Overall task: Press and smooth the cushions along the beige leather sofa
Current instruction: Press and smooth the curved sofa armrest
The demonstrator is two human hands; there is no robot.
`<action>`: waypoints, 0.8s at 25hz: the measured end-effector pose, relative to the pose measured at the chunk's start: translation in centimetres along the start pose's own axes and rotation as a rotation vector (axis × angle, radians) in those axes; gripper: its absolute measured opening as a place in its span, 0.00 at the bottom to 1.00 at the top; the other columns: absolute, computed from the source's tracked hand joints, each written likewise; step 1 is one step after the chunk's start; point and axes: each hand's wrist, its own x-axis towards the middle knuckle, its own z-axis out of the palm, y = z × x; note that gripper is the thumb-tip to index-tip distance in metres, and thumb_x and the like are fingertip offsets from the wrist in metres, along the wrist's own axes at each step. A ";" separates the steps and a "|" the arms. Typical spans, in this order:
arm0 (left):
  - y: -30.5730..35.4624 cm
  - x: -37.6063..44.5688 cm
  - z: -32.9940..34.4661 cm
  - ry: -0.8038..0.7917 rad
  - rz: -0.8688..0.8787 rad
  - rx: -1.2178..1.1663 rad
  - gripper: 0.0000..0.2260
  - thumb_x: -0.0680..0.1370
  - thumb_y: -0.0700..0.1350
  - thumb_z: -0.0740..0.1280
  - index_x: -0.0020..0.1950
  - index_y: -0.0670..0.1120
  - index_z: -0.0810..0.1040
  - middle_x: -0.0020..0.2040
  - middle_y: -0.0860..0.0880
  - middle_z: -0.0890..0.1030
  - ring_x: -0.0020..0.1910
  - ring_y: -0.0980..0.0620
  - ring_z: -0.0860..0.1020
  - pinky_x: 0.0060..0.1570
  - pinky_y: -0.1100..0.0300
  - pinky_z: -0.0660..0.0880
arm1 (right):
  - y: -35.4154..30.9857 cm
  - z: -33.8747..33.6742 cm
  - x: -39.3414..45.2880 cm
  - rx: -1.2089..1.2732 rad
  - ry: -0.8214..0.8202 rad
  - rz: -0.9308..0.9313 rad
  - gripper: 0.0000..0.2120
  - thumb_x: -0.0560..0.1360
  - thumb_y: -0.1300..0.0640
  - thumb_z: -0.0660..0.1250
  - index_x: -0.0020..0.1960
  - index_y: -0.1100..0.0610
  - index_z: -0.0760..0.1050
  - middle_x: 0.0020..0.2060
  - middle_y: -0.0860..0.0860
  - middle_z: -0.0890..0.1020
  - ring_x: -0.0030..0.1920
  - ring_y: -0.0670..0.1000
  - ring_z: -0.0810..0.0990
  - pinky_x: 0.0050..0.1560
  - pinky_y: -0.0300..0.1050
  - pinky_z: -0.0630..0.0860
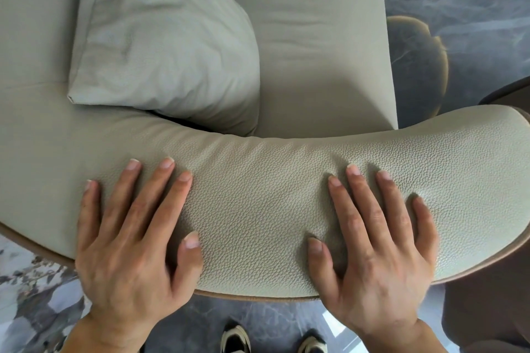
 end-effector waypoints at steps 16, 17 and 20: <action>-1.4 3.5 1.4 -0.013 -0.022 0.007 0.25 0.78 0.53 0.53 0.69 0.44 0.75 0.70 0.44 0.74 0.71 0.38 0.70 0.69 0.33 0.63 | 0.1 1.5 3.7 -0.055 -0.009 -0.016 0.30 0.76 0.40 0.51 0.71 0.55 0.70 0.70 0.53 0.72 0.71 0.59 0.69 0.65 0.69 0.66; -1.4 3.5 1.3 -0.016 -0.029 0.003 0.25 0.78 0.53 0.53 0.70 0.44 0.74 0.70 0.44 0.74 0.71 0.39 0.70 0.70 0.33 0.62 | 0.1 1.4 3.7 -0.057 -0.011 -0.012 0.30 0.76 0.40 0.52 0.72 0.55 0.70 0.71 0.52 0.72 0.72 0.59 0.69 0.66 0.69 0.66; -1.4 3.5 1.3 -0.014 -0.045 0.001 0.25 0.78 0.53 0.53 0.70 0.45 0.74 0.71 0.45 0.74 0.72 0.40 0.69 0.71 0.35 0.61 | 0.0 1.3 3.8 -0.066 -0.006 0.000 0.29 0.77 0.40 0.53 0.72 0.54 0.69 0.71 0.51 0.72 0.72 0.58 0.68 0.67 0.68 0.65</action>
